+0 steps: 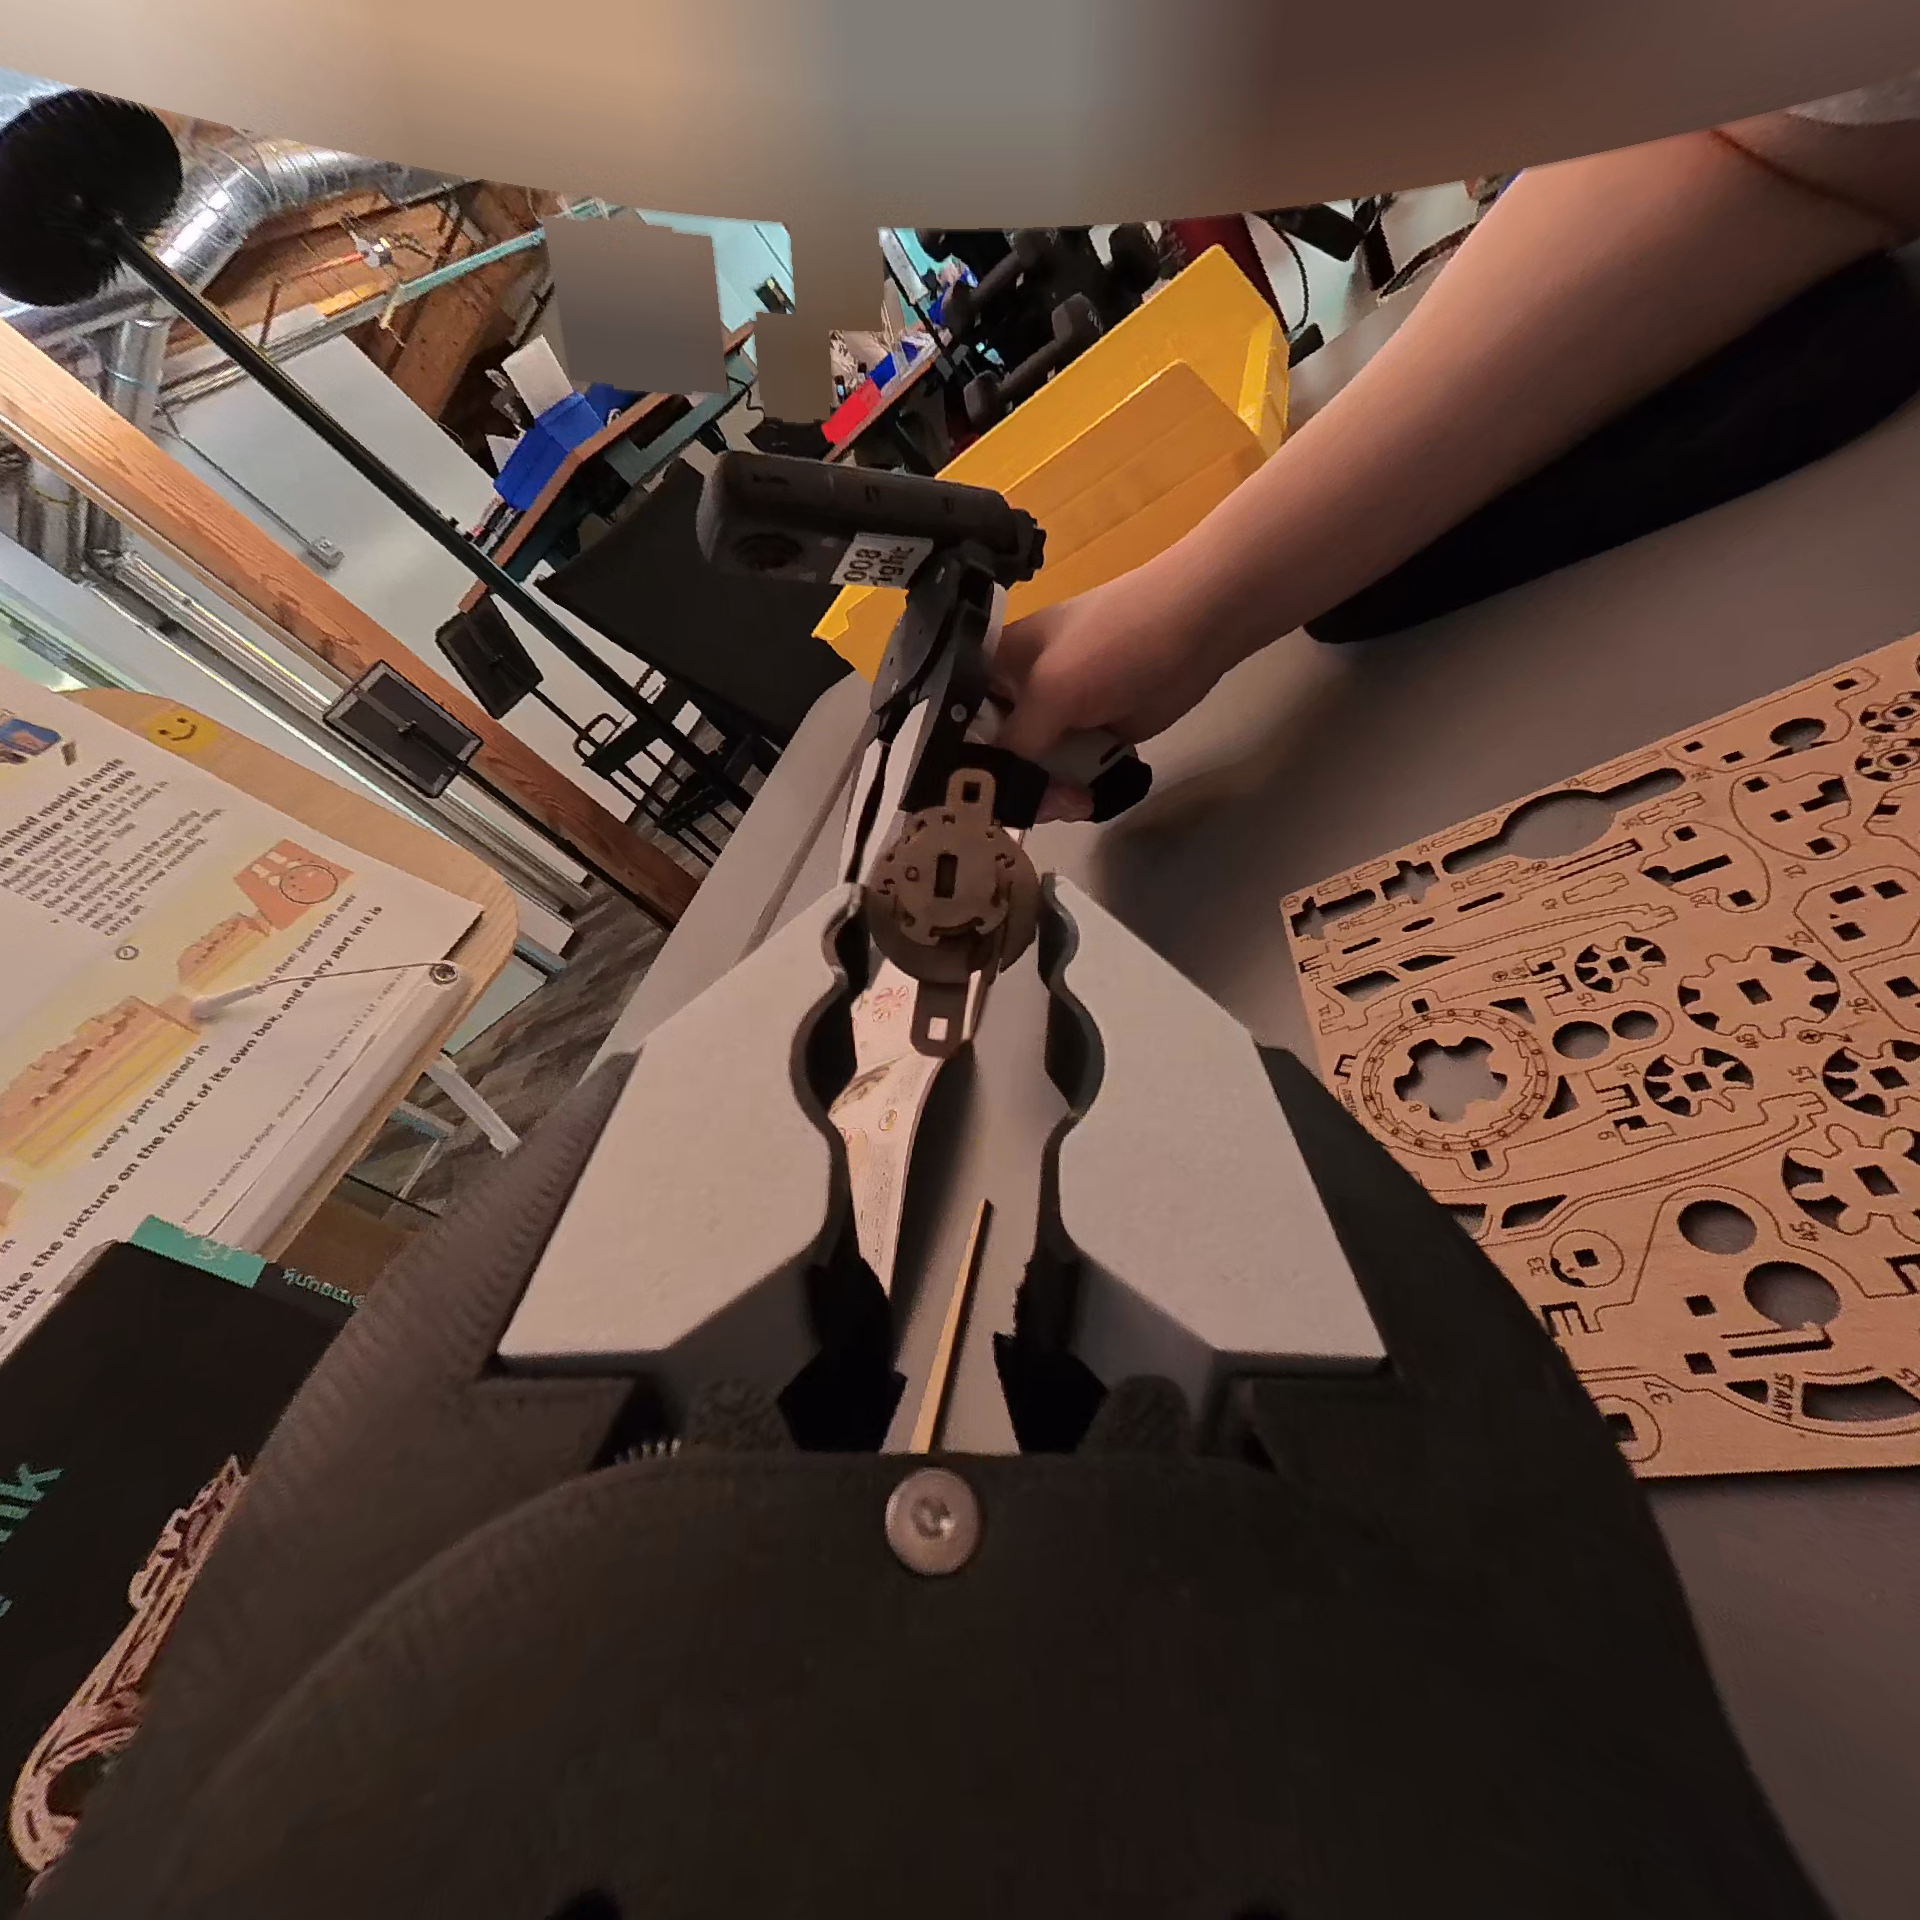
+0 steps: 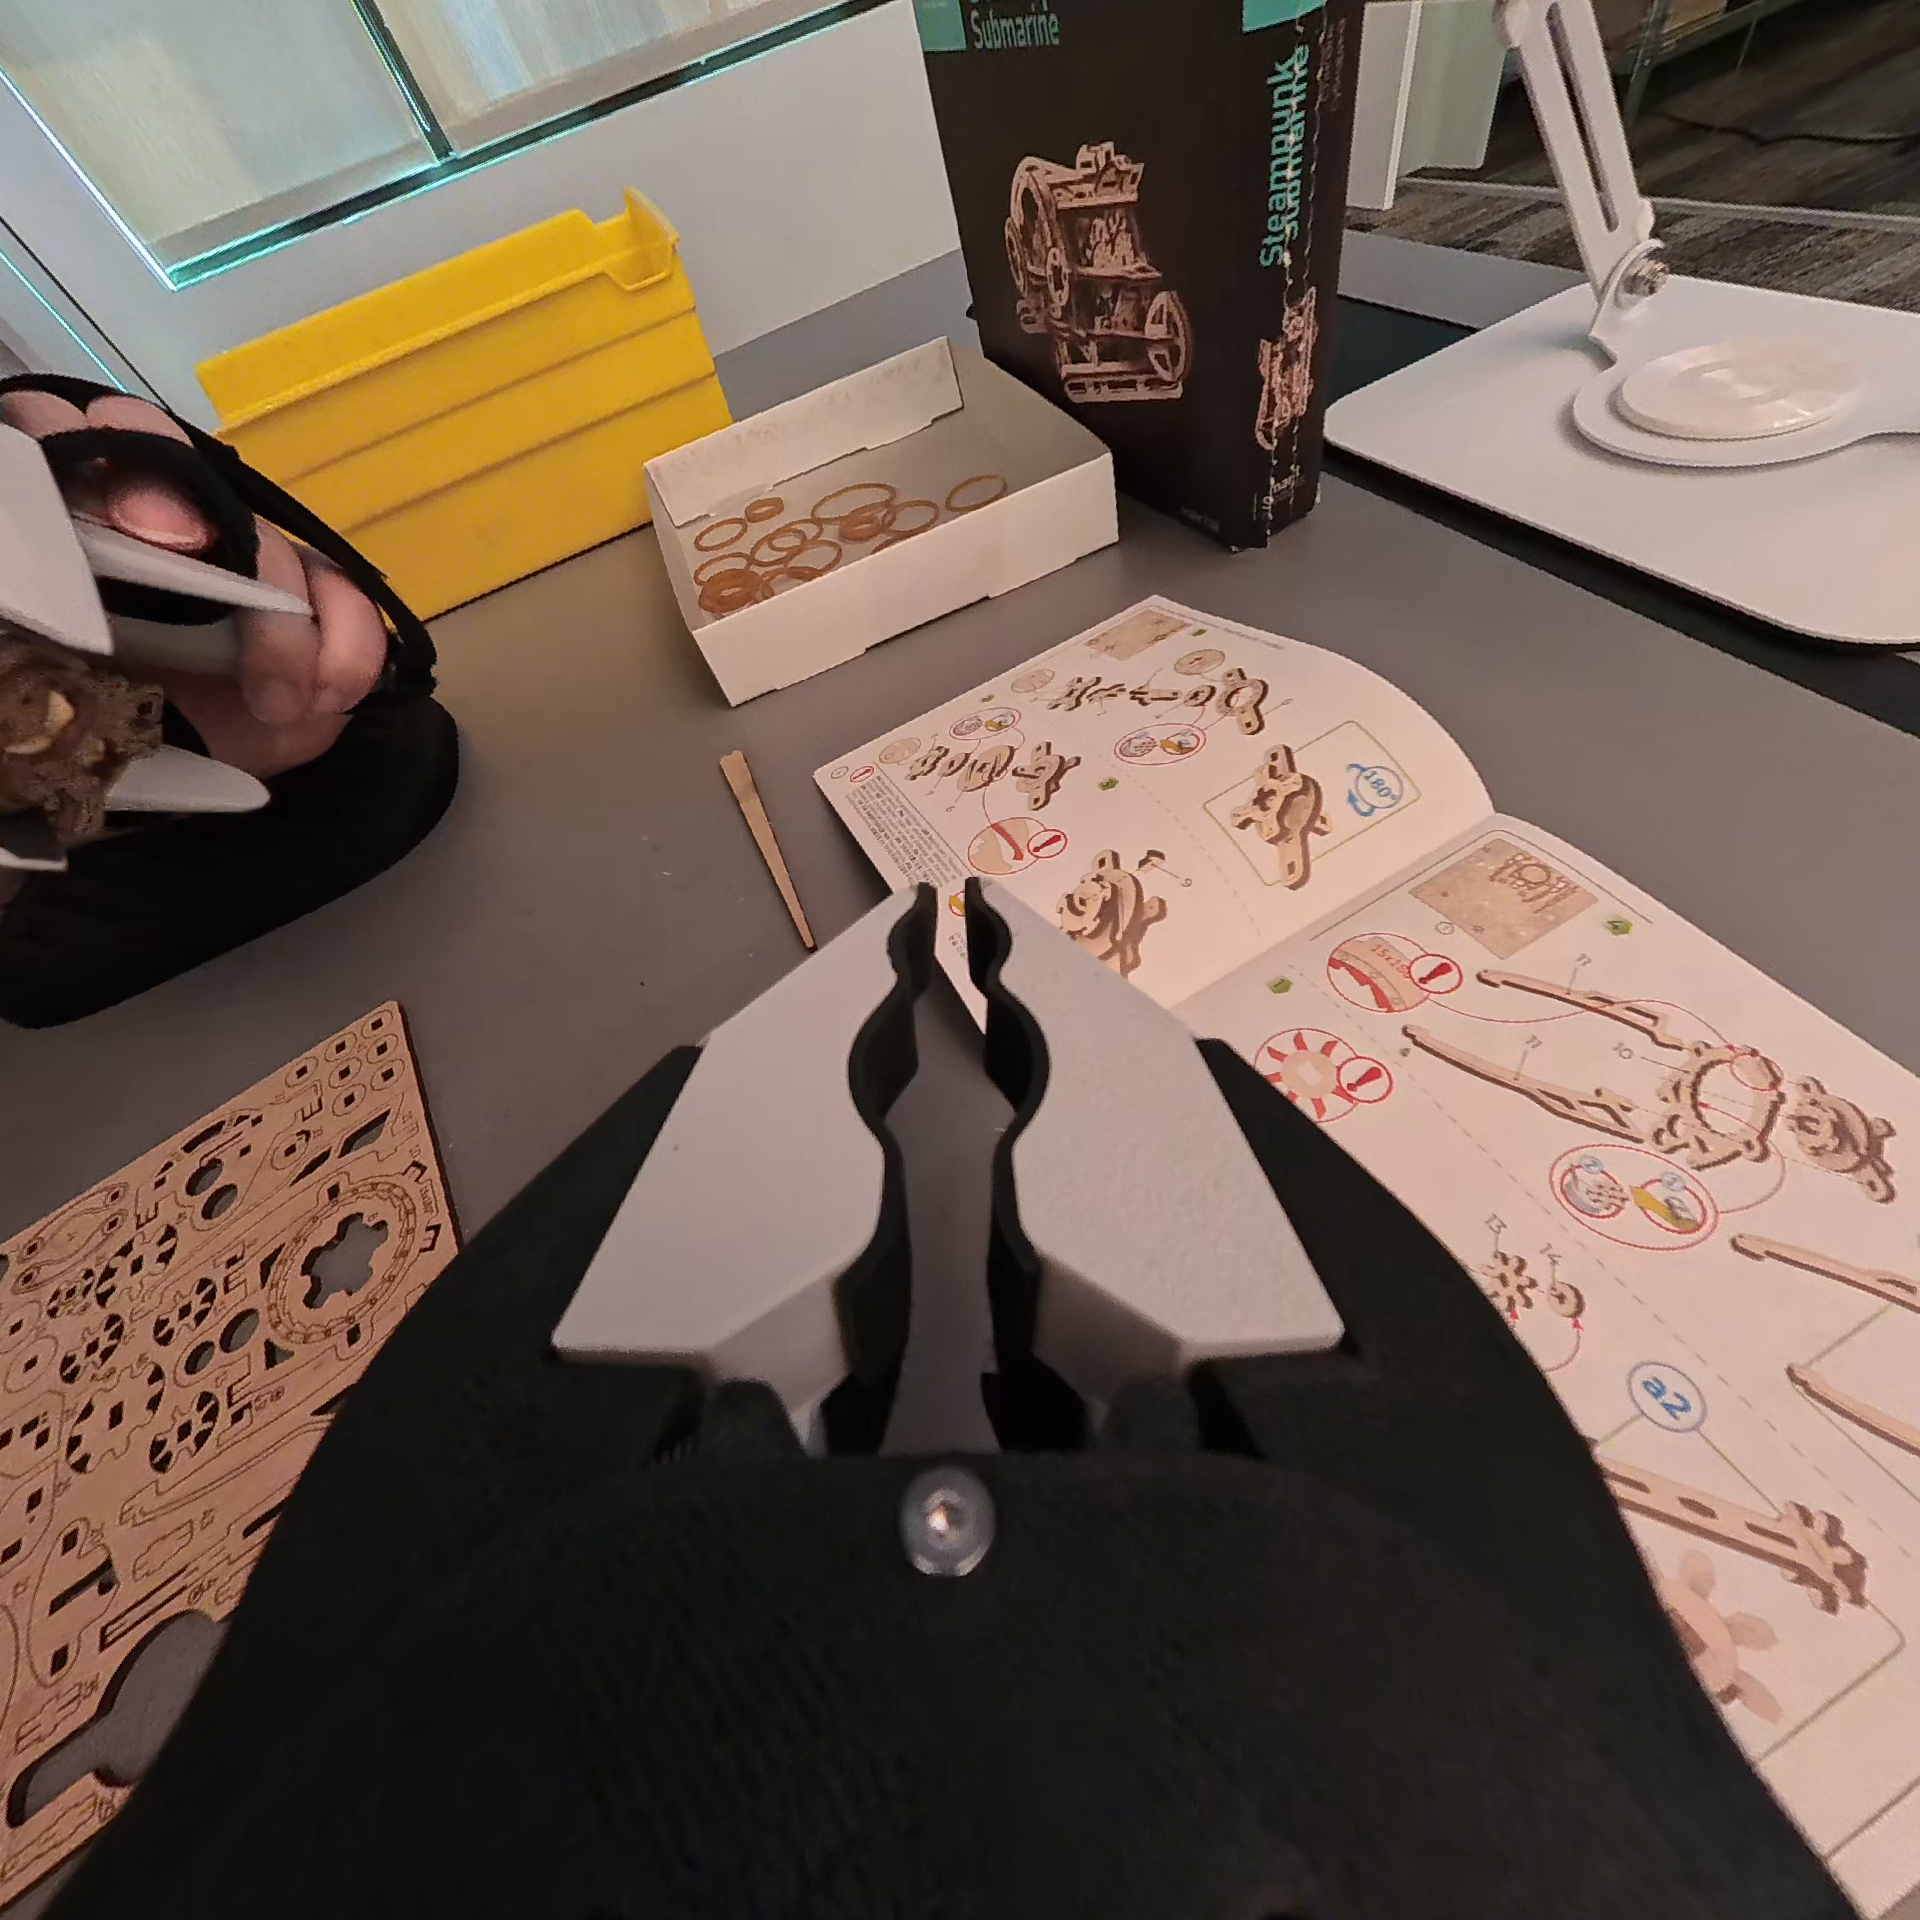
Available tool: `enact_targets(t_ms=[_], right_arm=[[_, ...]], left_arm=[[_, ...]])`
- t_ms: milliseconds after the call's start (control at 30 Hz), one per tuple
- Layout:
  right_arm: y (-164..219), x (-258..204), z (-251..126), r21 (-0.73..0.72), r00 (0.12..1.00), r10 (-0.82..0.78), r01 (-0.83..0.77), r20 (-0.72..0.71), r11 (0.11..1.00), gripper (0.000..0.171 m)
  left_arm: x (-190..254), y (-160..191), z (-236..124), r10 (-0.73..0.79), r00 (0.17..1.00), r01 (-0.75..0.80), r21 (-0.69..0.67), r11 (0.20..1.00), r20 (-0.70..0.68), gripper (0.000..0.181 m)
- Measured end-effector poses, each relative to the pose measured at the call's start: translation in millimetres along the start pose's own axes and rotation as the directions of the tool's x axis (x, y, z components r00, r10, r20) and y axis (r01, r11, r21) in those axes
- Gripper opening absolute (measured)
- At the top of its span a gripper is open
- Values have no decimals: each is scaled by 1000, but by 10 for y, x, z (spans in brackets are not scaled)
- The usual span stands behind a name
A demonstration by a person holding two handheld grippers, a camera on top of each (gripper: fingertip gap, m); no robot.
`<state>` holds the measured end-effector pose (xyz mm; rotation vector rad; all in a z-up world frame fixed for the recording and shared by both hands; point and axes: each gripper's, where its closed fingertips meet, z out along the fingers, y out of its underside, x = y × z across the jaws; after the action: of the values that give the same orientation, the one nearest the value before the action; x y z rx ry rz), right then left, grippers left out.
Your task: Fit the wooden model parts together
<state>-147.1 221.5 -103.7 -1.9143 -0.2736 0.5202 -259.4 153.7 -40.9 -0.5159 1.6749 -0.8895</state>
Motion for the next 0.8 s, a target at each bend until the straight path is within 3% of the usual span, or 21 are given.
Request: enact_targets(t_ms=[433, 800], right_arm=[[27, -6, 11, -13, 1000, 6, -6, 5, 1000, 5], [34, -3, 11, -15, 1000, 10, -10, 4, 1000, 5]], left_arm=[[137, 406, 111, -77, 992, 58, -174, 983, -99, 30], [151, 456, 114, -90, 990, 68, -193, 979, -111, 31]])
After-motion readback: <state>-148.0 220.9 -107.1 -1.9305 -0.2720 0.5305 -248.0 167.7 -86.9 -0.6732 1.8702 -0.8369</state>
